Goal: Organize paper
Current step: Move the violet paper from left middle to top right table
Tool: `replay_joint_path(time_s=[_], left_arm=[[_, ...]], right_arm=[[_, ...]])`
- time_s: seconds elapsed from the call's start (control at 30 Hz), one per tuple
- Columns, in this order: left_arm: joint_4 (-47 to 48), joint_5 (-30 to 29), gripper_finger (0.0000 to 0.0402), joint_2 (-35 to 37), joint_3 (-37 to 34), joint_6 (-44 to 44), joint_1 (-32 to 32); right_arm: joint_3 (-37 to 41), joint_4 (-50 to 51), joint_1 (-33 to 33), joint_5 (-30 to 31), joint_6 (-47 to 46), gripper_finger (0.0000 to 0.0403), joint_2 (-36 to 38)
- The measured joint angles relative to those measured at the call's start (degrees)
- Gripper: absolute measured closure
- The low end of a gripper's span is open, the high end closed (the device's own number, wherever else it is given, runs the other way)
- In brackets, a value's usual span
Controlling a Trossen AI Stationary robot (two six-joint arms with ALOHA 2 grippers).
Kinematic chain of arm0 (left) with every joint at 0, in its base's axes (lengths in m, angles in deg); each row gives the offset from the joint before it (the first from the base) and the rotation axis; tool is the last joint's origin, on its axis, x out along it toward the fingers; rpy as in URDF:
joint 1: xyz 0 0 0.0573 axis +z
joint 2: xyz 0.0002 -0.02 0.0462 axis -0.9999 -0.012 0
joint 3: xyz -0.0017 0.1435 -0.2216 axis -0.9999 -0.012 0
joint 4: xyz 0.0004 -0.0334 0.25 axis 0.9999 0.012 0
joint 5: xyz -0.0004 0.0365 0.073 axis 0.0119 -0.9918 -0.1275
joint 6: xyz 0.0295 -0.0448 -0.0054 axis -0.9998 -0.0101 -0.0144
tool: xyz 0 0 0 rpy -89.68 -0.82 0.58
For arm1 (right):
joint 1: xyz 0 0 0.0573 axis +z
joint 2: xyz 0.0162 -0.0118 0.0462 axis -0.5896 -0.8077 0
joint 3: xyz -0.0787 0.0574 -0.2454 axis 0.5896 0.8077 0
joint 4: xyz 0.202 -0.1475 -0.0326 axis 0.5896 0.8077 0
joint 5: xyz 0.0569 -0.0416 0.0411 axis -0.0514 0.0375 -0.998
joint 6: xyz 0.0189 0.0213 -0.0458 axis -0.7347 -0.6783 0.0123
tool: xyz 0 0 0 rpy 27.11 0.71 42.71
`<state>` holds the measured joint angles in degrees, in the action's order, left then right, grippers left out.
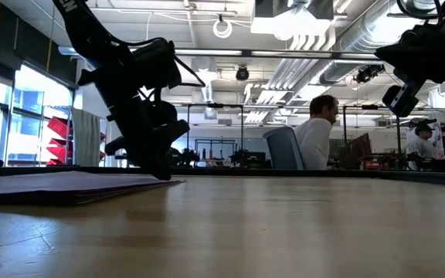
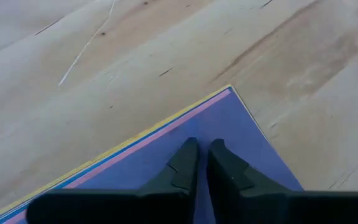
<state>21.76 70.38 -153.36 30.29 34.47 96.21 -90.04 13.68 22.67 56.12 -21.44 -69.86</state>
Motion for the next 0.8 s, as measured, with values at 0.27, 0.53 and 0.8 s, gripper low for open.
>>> replay_joint_path(time_s=[0.27, 0.53, 0.8], left_arm=[[2.5, -1.8, 0.0401, 8.7, -0.2, -0.1, -0.1], [14.5, 6.6, 0.0395, 16.0, -0.2, 4.8, -0.1], [17.6, 10.3, 0.0276, 12.0, -0.2, 5.4, 0.2]], right_arm=[[0.0, 0.0, 0.0, 0.0, 0.0, 0.0402, 0.0], [0.0, 0.0, 0.0, 0.0, 0.0, 0.0402, 0.0], [0.0, 0.0, 0.0, 0.0, 0.0, 0.0402, 0.0]])
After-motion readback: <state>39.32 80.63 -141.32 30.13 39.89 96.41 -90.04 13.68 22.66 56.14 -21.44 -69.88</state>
